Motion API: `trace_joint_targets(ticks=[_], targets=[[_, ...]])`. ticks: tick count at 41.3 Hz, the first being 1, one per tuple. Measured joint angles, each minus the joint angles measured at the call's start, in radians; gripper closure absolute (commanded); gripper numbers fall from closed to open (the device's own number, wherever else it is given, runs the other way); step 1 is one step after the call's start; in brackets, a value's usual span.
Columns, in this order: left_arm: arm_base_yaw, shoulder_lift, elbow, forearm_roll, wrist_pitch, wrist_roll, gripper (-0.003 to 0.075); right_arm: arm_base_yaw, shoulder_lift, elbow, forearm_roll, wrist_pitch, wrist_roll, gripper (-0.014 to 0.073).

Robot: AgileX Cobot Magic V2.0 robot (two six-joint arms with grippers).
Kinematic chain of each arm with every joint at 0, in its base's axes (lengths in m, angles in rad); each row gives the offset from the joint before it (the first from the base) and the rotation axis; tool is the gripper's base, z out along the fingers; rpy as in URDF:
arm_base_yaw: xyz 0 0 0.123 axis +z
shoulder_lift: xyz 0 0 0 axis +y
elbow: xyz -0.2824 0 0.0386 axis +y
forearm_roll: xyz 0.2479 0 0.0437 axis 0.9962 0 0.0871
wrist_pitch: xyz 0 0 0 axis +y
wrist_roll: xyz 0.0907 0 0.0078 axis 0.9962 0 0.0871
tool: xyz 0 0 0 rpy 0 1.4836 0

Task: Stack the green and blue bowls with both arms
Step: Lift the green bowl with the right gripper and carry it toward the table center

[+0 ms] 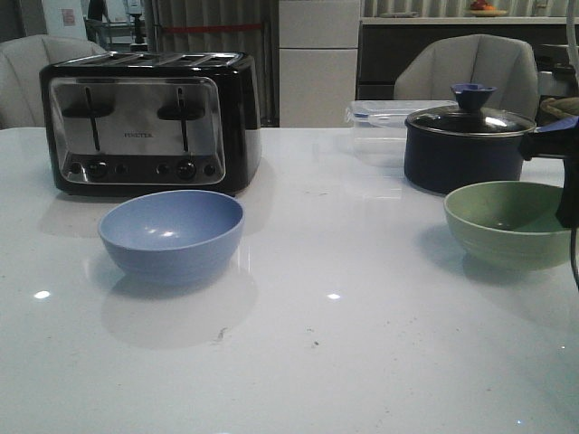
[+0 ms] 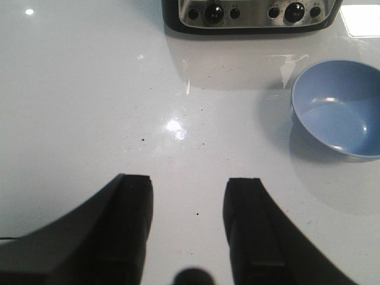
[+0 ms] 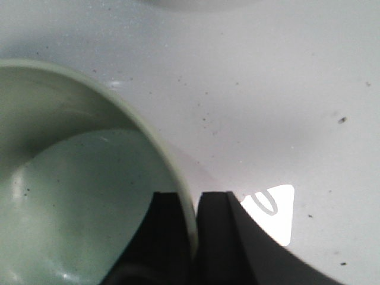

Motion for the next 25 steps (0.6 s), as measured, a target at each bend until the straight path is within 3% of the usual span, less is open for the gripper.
trace_joint_targets(ticks=[9, 25], targets=[[0.0, 0.0, 0.0, 0.0, 0.0, 0.0, 0.0371, 0.047, -0.096, 0.0, -0.015, 0.007, -0.006, 0.0542], [0.0, 0.0, 0.0, 0.0, 0.0, 0.0, 0.0371, 0.399, -0.174, 0.0, 0.003, 0.013, -0.025, 0.0542]])
